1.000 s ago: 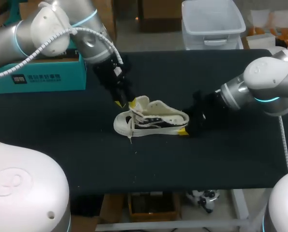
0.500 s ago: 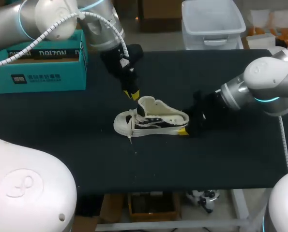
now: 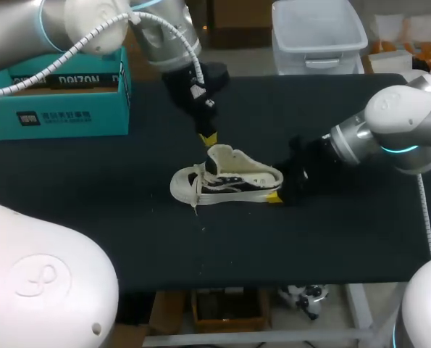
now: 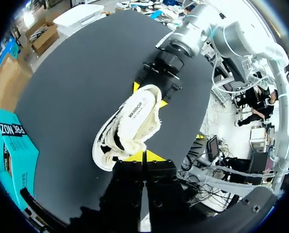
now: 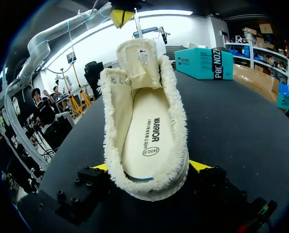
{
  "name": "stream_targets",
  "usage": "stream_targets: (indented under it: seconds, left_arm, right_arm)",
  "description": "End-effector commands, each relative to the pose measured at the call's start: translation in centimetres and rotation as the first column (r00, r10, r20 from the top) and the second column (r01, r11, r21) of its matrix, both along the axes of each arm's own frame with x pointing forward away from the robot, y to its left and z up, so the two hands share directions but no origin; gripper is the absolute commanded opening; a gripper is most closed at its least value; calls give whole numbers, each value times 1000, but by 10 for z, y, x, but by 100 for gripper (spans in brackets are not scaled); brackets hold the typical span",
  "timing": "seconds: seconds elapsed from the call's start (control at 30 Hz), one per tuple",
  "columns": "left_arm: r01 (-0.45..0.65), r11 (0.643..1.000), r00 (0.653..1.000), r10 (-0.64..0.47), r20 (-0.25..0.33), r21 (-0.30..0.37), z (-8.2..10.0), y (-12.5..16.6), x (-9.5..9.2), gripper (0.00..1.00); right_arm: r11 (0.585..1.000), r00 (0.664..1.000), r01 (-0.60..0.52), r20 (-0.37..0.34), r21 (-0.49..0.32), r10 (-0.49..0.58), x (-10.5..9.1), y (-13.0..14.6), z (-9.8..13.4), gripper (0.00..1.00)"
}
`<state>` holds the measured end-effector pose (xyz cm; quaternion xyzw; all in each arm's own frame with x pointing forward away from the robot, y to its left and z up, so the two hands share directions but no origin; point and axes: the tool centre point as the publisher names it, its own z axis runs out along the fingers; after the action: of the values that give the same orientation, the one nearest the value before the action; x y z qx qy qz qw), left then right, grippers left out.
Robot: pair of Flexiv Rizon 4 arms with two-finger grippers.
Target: Open the shoe tongue, take the insole out of the shoe, put the insole back into the shoe, and pack the shoe into the shoebox
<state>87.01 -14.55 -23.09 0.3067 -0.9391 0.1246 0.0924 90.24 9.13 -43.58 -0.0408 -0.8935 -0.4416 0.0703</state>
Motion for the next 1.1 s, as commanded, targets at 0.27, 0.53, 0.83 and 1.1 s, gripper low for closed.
stream_targets:
  seconds: [0.27,0.53,0.83,1.1]
  left_arm:
    - [542,825,826,-558,80,158,2,-23,2,0]
    - [720,668,667,-741,78,189,-6,-25,7,0]
    - [785,595,600,-800,29,169,-8,-27,16,0]
    - [785,595,600,-800,29,169,-8,-27,16,0]
  right_arm:
    - [1000,1000,-1,-2,3,1,0,1,-17,0]
    - [1000,1000,-1,-2,3,1,0,1,-17,0]
    - [1000,1000,-1,-2,3,1,0,1,-17,0]
    - [1000,1000,-1,-2,3,1,0,1,-17,0]
